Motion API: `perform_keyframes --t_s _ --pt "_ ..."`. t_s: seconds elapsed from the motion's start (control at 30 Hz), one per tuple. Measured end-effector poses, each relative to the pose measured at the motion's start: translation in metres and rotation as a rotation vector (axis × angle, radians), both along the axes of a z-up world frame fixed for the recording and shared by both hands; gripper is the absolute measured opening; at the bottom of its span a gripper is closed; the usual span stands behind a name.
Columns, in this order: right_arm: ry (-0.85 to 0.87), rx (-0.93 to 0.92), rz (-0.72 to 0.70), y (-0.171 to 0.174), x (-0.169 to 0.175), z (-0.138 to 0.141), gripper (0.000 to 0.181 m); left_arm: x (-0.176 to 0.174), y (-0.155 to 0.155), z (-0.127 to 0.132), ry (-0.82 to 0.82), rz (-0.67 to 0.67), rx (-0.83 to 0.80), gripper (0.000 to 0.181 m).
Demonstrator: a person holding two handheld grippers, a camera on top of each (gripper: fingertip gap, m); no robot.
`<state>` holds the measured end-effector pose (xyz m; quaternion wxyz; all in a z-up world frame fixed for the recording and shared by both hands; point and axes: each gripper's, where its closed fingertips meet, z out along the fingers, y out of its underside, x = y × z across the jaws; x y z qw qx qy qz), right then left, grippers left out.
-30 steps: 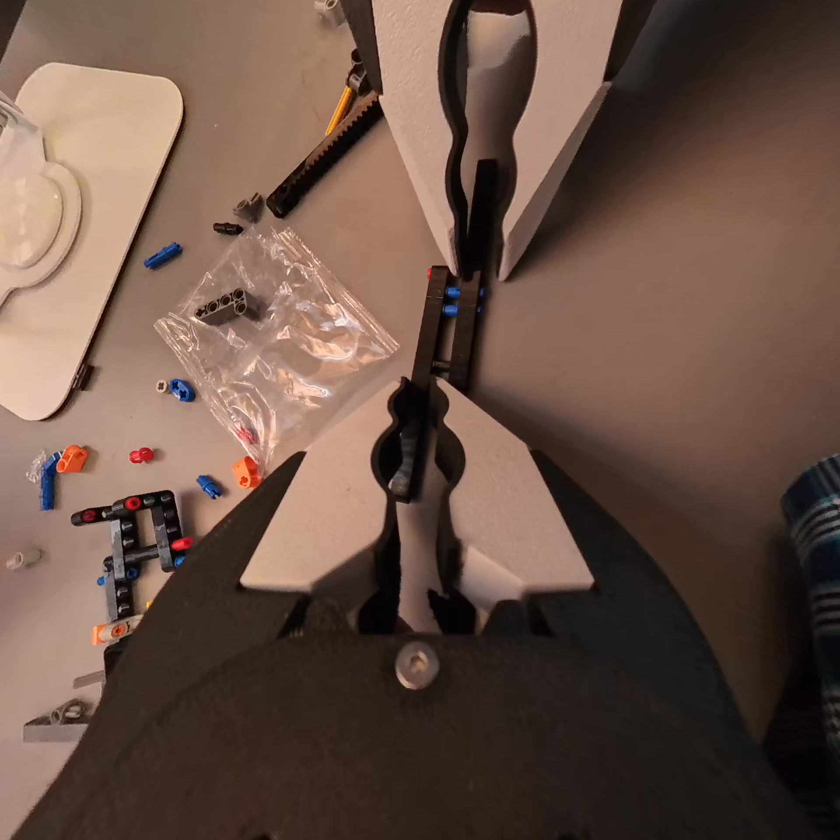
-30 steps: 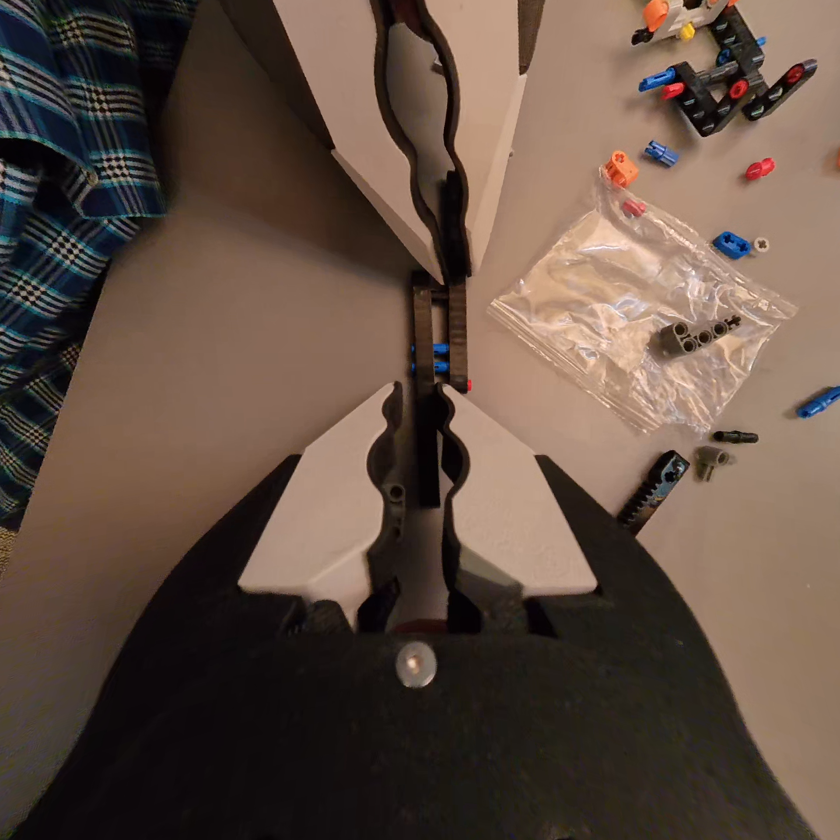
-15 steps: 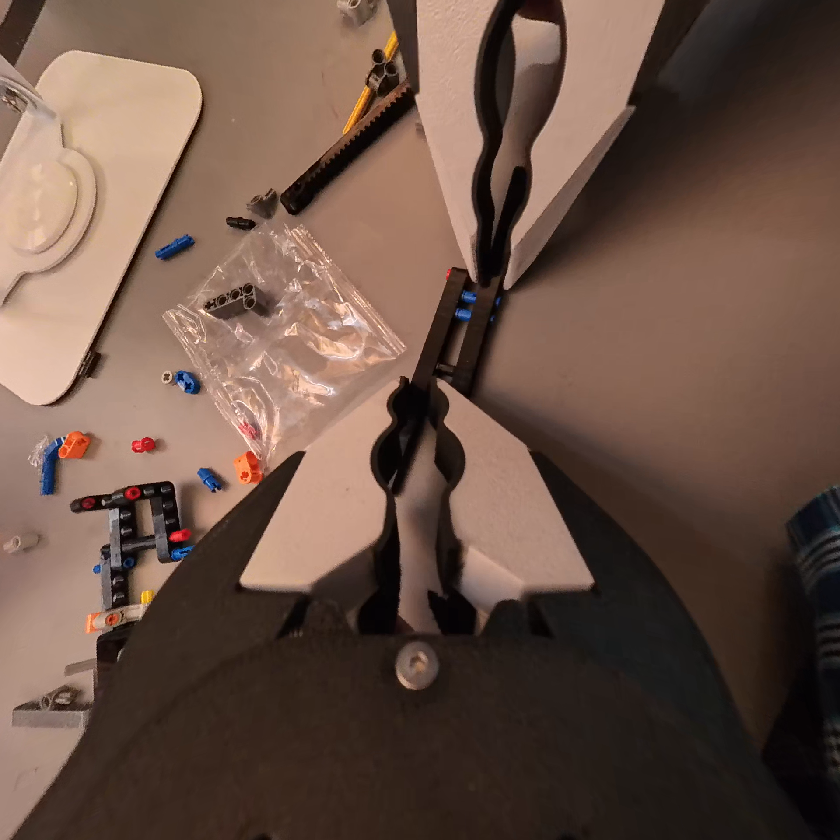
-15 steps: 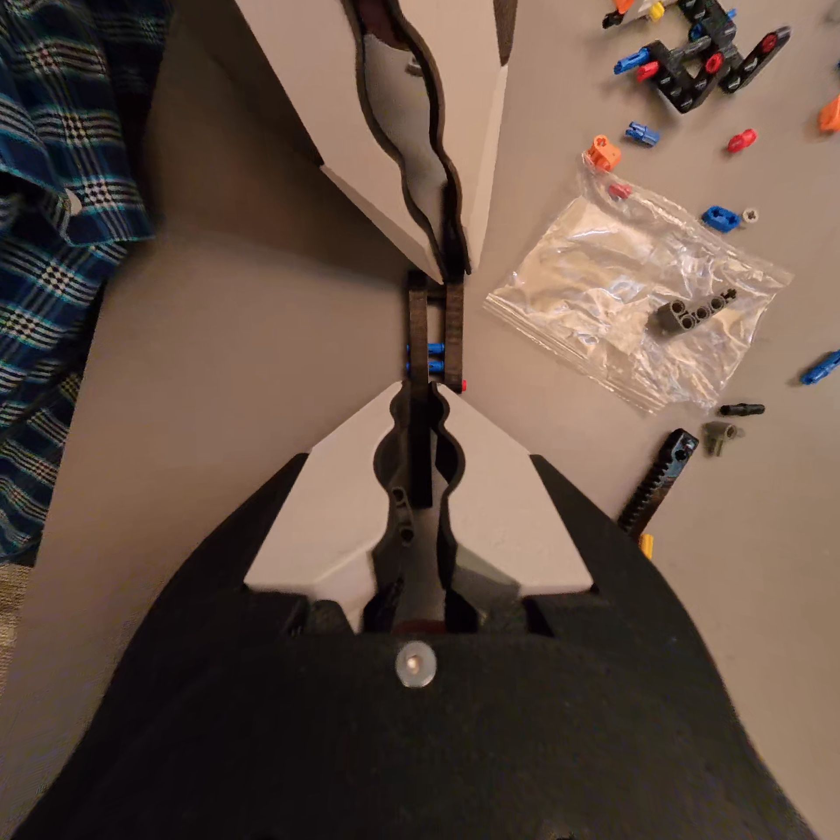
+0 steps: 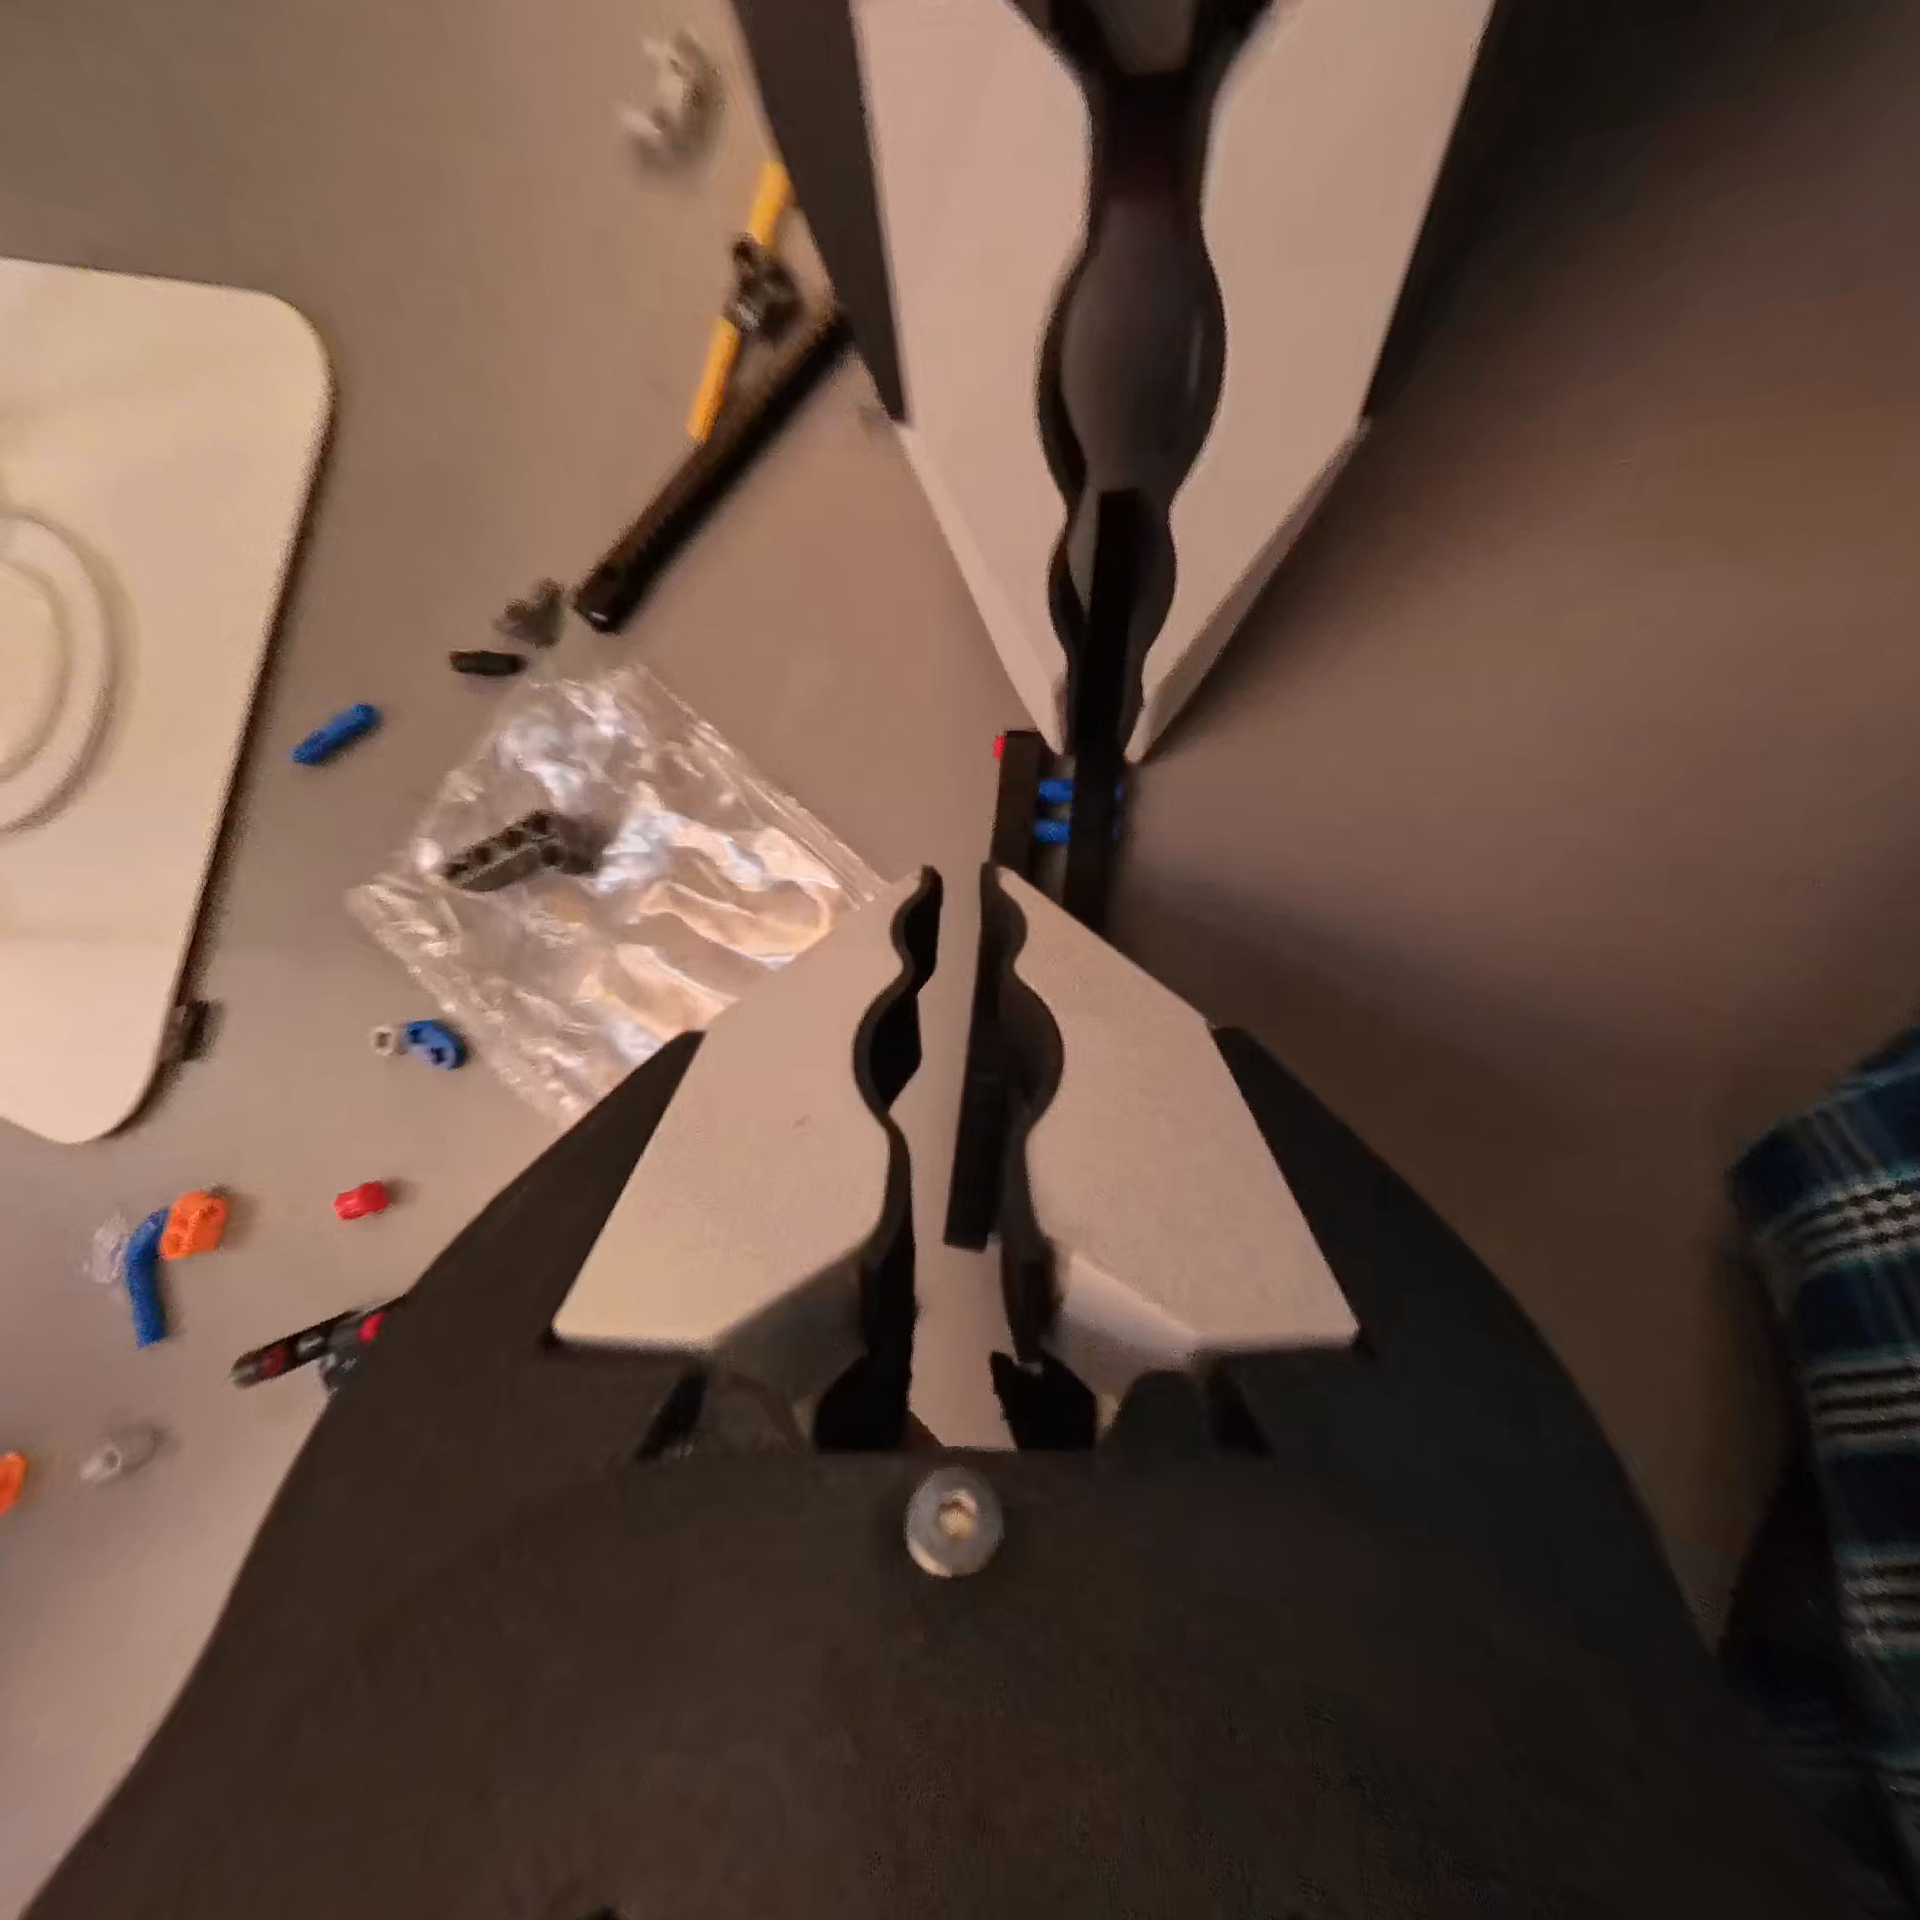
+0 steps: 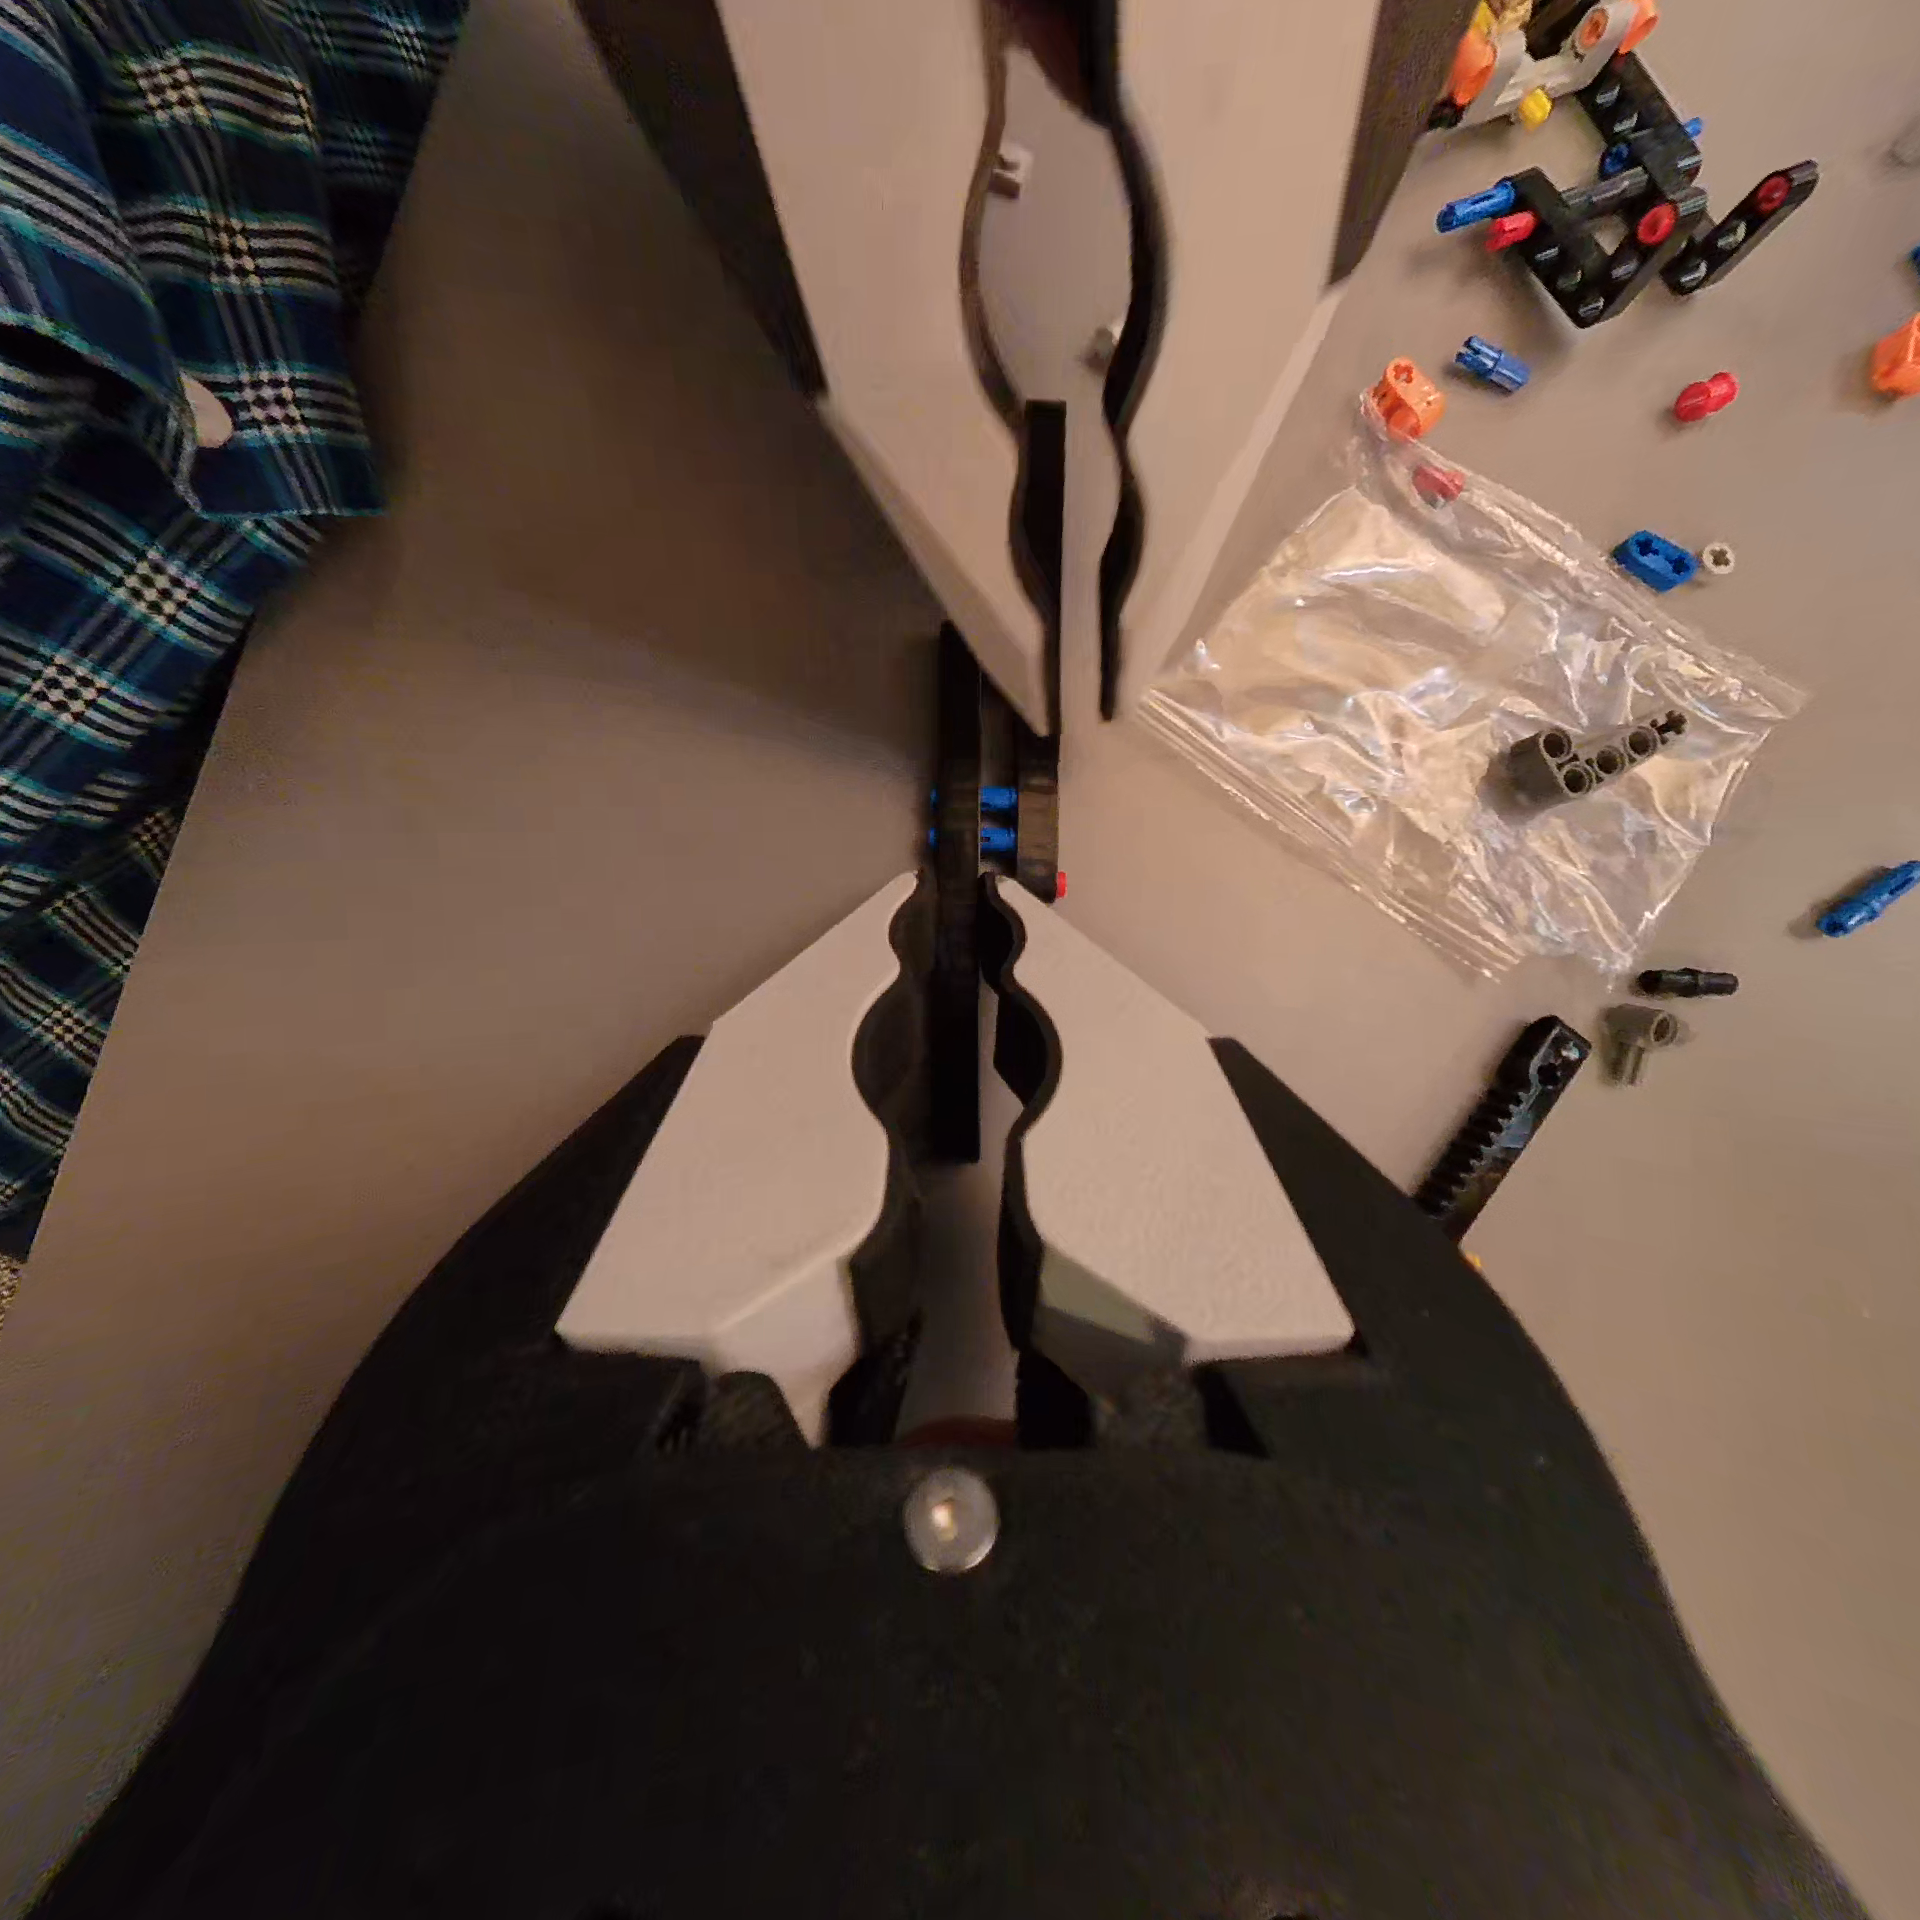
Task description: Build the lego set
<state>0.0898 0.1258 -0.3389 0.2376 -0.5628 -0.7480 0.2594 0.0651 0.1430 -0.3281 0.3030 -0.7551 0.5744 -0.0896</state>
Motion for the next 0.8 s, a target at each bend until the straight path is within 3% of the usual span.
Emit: perform_keyframes --t_s 0.1,0.8 --pt "0.003 -0.005 -0.001 -0.0002 0.0000 0.0001 0.006 0.0076 -0.0033 -0.0042 -0.018 -0.023 -0.024 0.000" --pt "0.033 -0.014 0.035 -0.0018 -0.0006 0.0011 0.006 0.0078 -0.0052 -0.0078 0.002 -0.076 -0.040 0.005"
